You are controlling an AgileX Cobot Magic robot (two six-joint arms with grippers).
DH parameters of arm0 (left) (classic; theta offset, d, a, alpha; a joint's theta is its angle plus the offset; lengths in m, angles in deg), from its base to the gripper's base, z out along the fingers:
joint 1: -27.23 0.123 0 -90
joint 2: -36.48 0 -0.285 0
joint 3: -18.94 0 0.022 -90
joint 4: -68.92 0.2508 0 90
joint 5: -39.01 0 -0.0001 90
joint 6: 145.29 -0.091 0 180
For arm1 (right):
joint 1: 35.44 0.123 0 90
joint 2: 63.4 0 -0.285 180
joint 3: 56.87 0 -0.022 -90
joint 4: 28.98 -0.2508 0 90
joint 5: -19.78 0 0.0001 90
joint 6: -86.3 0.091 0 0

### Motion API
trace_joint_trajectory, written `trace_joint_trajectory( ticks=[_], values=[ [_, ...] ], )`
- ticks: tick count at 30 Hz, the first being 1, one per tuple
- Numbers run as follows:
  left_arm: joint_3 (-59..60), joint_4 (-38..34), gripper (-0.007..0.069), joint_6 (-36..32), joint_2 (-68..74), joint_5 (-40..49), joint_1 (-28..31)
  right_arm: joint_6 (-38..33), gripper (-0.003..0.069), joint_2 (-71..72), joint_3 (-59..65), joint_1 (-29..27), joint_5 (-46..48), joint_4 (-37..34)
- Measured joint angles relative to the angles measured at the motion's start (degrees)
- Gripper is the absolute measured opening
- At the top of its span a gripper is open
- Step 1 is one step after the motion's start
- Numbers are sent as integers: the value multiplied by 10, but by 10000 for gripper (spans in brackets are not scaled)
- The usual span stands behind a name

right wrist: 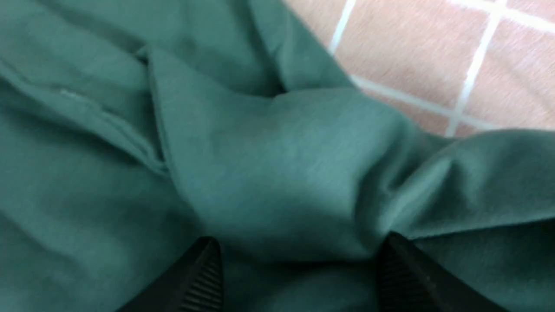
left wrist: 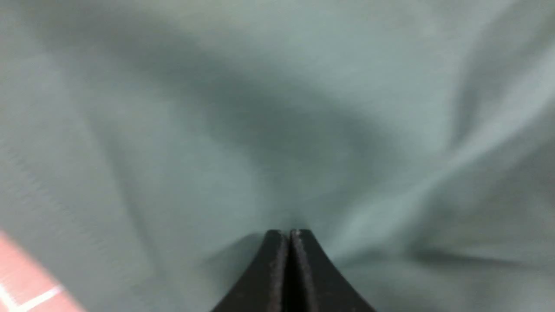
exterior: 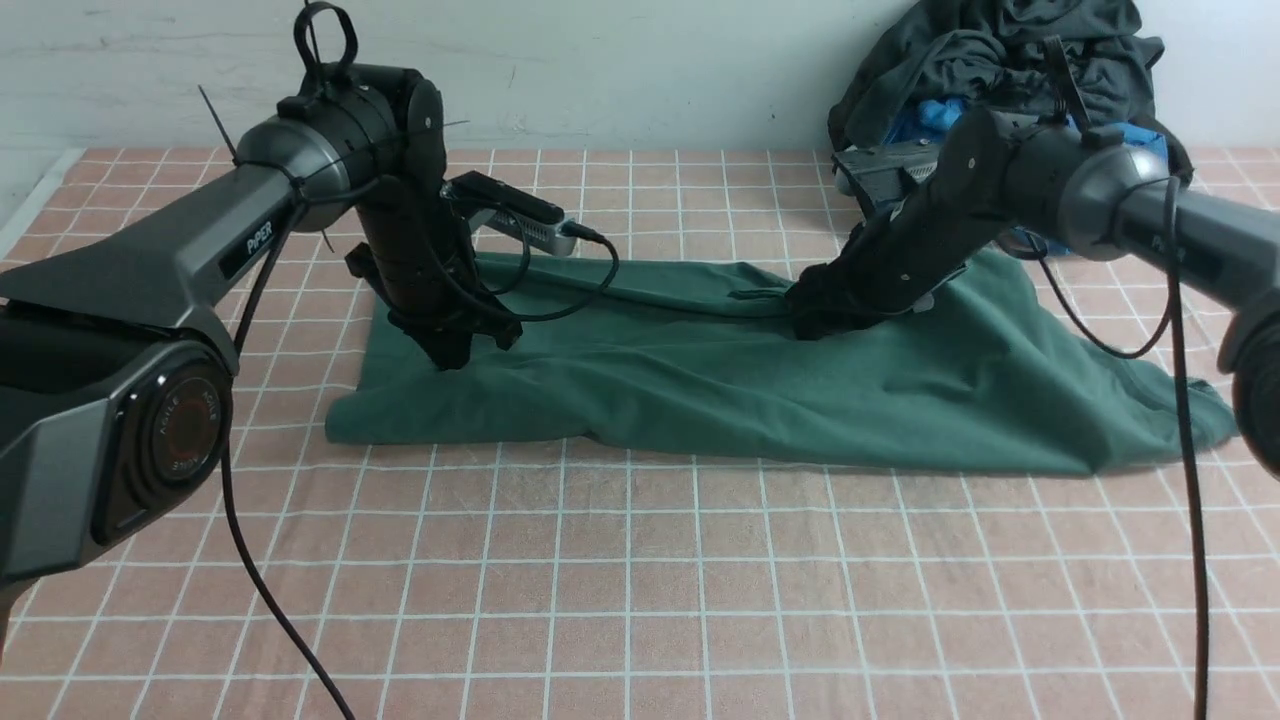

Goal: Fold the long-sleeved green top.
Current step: Use the right arm to clamp the right edge of the fabric

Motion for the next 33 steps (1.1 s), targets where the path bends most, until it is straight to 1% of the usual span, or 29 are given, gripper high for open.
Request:
trace_joint_trajectory(
  ticks=[3, 6, 9, 12, 15, 17, 18, 19, 22, 23, 27, 30, 33],
  values=[
    [0, -1, -3, 0, 0, 1, 8, -19, 420, 2, -1, 7, 7, -1],
    [0, -5, -3, 0, 0, 2, 11, -32, 400, 2, -1, 13, -6, 0],
    [0, -6, -3, 0, 0, 2, 12, -30, 376, -4, -1, 16, -68, 4],
    [0, -8, -3, 0, 0, 2, 13, -4, 356, -16, -1, 13, -155, 20],
    [1, -8, -3, 0, 0, 2, 16, 46, 344, -23, -1, 1, -225, 37],
    [1, -7, -3, 0, 0, 2, 17, 84, 341, -21, -1, -8, -247, 42],
    [1, -7, -3, 0, 0, 2, 17, 84, 340, -21, -1, -9, -248, 42],
    [1, -7, -3, 0, 0, 2, 17, 110, 339, -16, -4, -17, -248, 45],
    [1, -7, -3, 0, 0, 2, 17, 134, 339, 0, -14, -29, -214, 49],
    [1, -7, -3, 1, -1, 2, 17, 132, 337, 21, -22, -33, -171, 56],
    [1, -16, -3, 6, -17, 2, 17, 95, 337, 79, -31, -34, -82, 83],
    [16, -37, -3, 7, -57, 2, 16, 72, 337, 130, -34, -35, 18, 127],
    [62, -46, -3, 2, -101, 2, 11, 65, 337, 155, -35, -42, 119, 165]
  ],
)
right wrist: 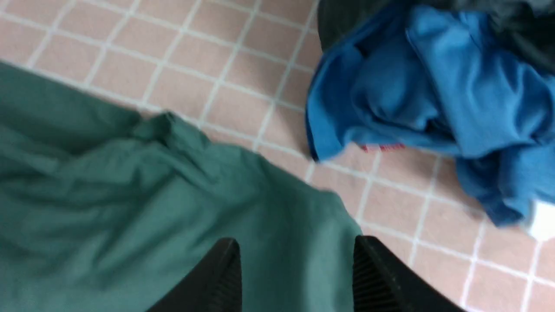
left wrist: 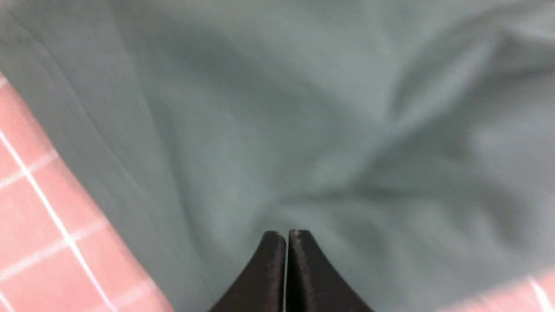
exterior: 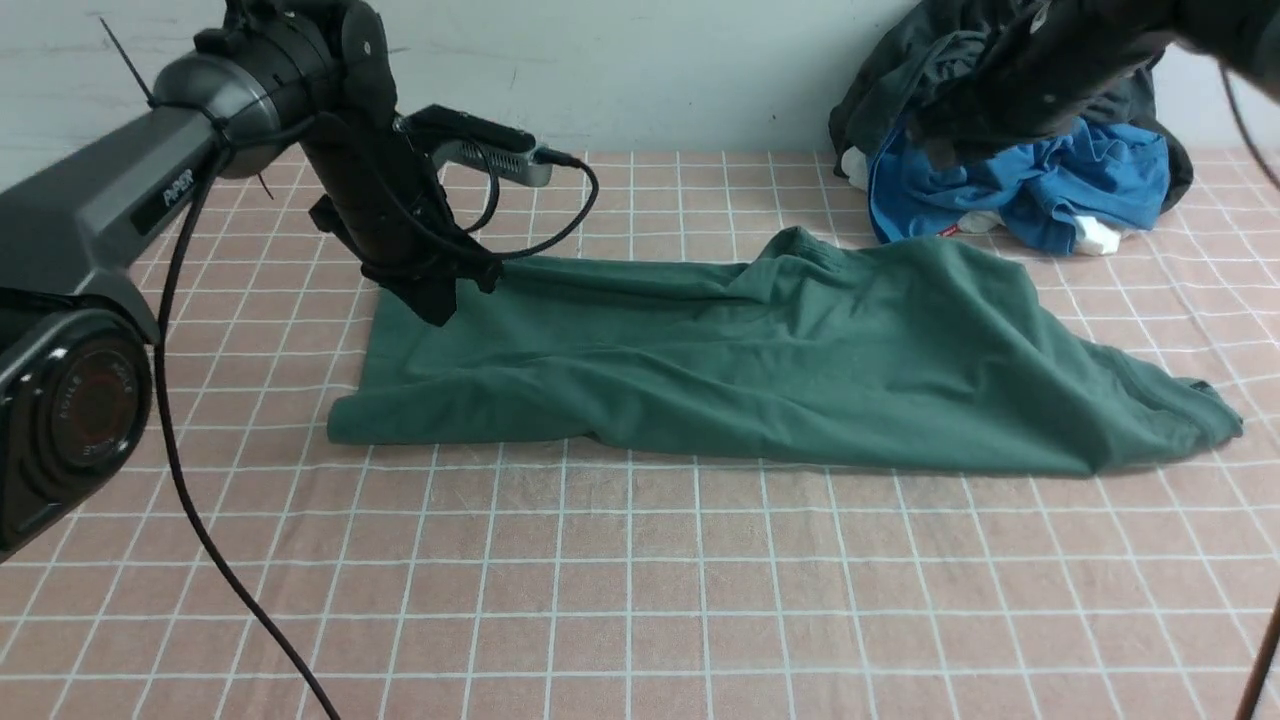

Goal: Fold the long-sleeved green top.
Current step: Use the right arm to clamp the right edge of the fabric

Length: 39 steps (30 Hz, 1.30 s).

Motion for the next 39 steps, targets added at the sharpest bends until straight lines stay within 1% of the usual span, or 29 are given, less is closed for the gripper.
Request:
trace_joint_trajectory(
  ticks=[3, 6, 7, 13, 15, 17, 20, 23, 28, 30, 33, 36, 39],
  values=[
    [58, -5, -3, -3, -36, 0, -4, -13, 337, 7, 1, -15, 68, 13],
    [119, -5, -3, -4, -57, 1, -4, -20, 337, 11, 12, -41, 78, 4],
    [135, -5, -3, -5, -59, 0, -4, -20, 337, 16, 24, -53, 78, -12],
    [168, 2, -3, -5, -58, -32, -4, -20, 337, 50, 107, -111, 80, -54],
    [169, 6, -3, -5, -54, -35, -4, -15, 337, 54, 149, -135, 74, -56],
    [169, 7, -3, -5, -51, -36, -4, -11, 337, 53, 172, -148, 63, -56],
    [169, 9, -3, -5, -40, -40, -4, 9, 337, 44, 232, -182, 11, -56],
    [169, 9, -3, -5, -35, -41, -4, 17, 346, 26, 251, -199, -22, -56],
    [169, 9, -3, -5, -31, -41, -4, 29, 414, -9, 256, -215, -54, -56],
    [169, 9, -3, -5, -29, -41, -4, 30, 474, -21, 257, -216, -58, -56],
    [169, 9, -3, -5, -28, -41, -4, 39, 538, -32, 257, -216, -62, -56],
    [169, 9, -3, -5, -28, -42, -4, 46, 568, -34, 257, -216, -62, -56],
    [169, 9, -3, -5, -28, -42, -4, 47, 567, -35, 256, -212, -62, -56]
  ],
)
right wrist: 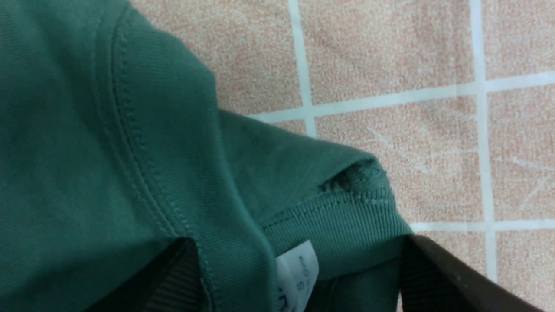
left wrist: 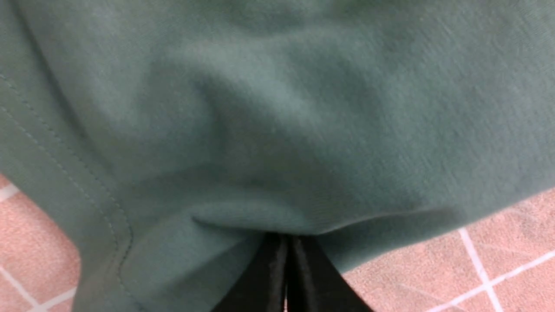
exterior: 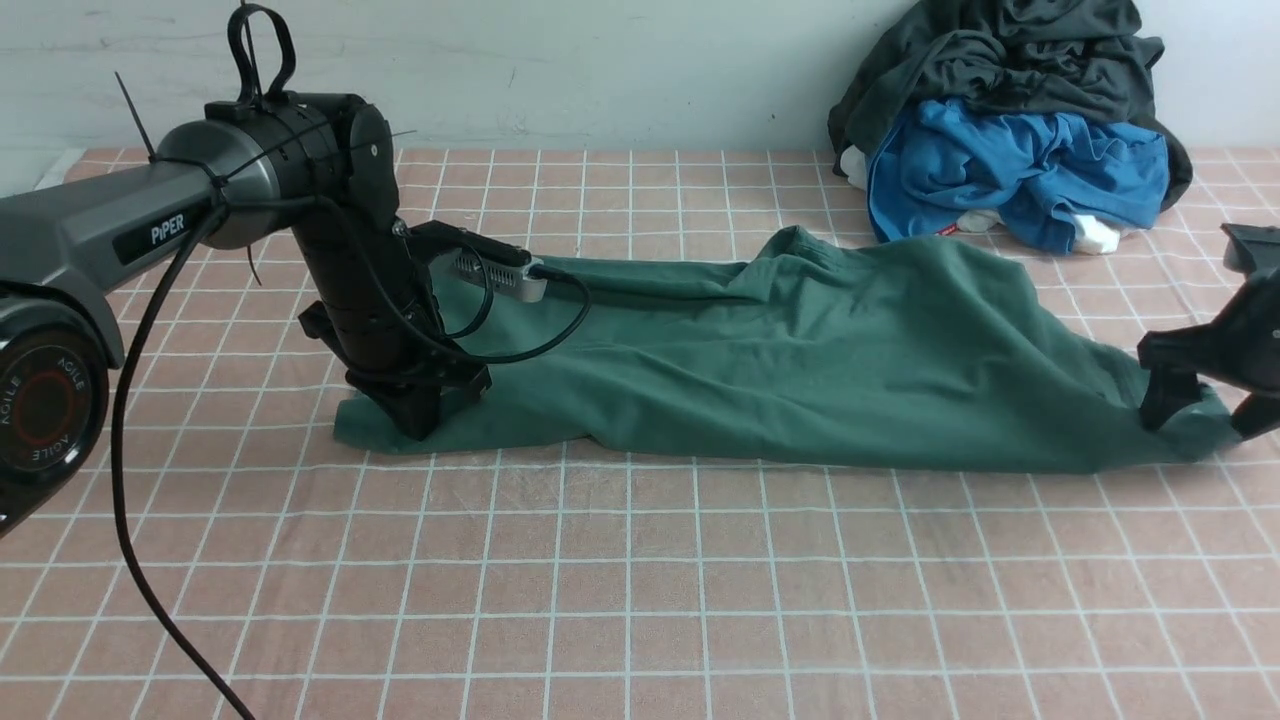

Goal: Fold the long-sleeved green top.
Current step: Use the right arm to clamp the right edge of the fabric, then use the right arm to drag the right edge of the fabric to the left and folds it over the left edge

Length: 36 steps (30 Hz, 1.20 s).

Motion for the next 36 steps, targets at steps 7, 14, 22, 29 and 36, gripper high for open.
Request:
trace_joint_trajectory(
  ticks=[7, 14, 22, 29, 36],
  values=[
    [0, 0, -3, -1, 0, 0, 0, -7, 369, -1, -2, 25, 0, 5],
    [2, 20, -3, -1, -17, 11, 0, -16, 74, 42, 0, 48, 14, 64],
    [2, 45, -3, -2, -131, 13, 0, 43, 77, 209, -18, 40, 40, 222],
    [2, 46, -3, -2, -211, 28, 0, -2, 77, 262, -115, 145, 58, 129],
    [2, 49, -3, -2, -283, 35, 0, -13, 77, 192, -142, 301, 6, 24]
  ],
)
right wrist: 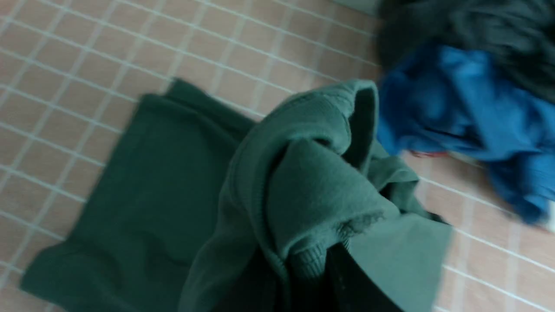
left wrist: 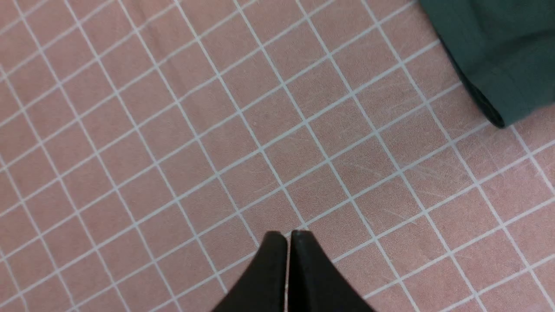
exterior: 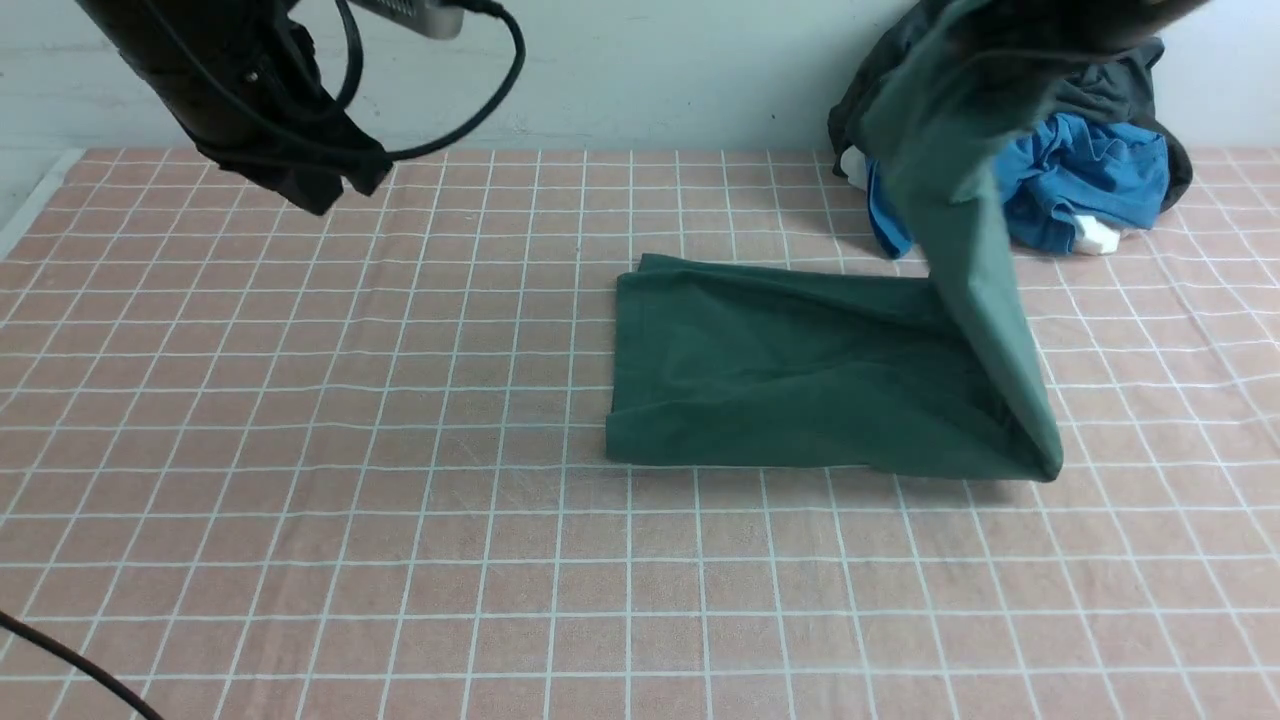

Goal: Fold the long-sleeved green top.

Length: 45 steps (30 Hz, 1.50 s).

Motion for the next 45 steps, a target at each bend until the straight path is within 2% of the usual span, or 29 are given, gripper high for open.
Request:
trace_joint_trajectory(
  ticks=[5, 9, 11, 13, 17, 20, 22, 24, 26, 29, 32, 37, 38, 39, 45],
  values=[
    [0, 2, -3, 0, -31, 10, 0, -2, 77, -94, 1, 68, -83, -52],
    [0, 3, -3, 0, -39, 14, 0, -25, 141, -151, 1, 92, -156, -122],
    [0, 3, -3, 0, -39, 16, 0, -38, 209, -163, 1, 95, -176, -155],
    [0, 3, -3, 0, -39, 18, 0, -65, 340, -166, 1, 96, -194, -204],
    [0, -8, -3, 0, -39, 19, 0, -97, 544, -149, -12, 90, -180, -216],
    [0, -35, -3, 0, -39, 18, 0, -100, 596, -130, -29, 77, -144, -183],
    [0, -61, -3, -2, -38, 12, 0, -100, 602, -121, -40, 67, -112, -151],
    [0, -90, -3, -12, -33, 8, 0, -97, 587, -112, -54, 50, -60, -104],
    [0, -111, -3, -25, -24, 8, 0, -85, 538, -107, -62, 32, 8, -53],
    [0, -121, -3, -36, -15, 8, 0, -70, 442, -107, -62, 11, 91, -4],
    [1, -117, -3, -40, -20, 8, 0, -66, 293, -104, -59, -10, 133, 33],
    [9, -75, -3, -13, -72, 13, 0, -63, 111, -57, -30, -23, 140, 43],
    [23, -58, -3, 1, -110, 13, 0, -62, 51, -21, -19, -24, 141, 39],
    [37, -49, -3, 9, -137, 13, 0, -62, 24, 6, -12, -24, 141, 34],
    [187, -43, -3, 30, -316, -27, 0, -69, -13, 186, 49, -24, 142, -30]
  ],
)
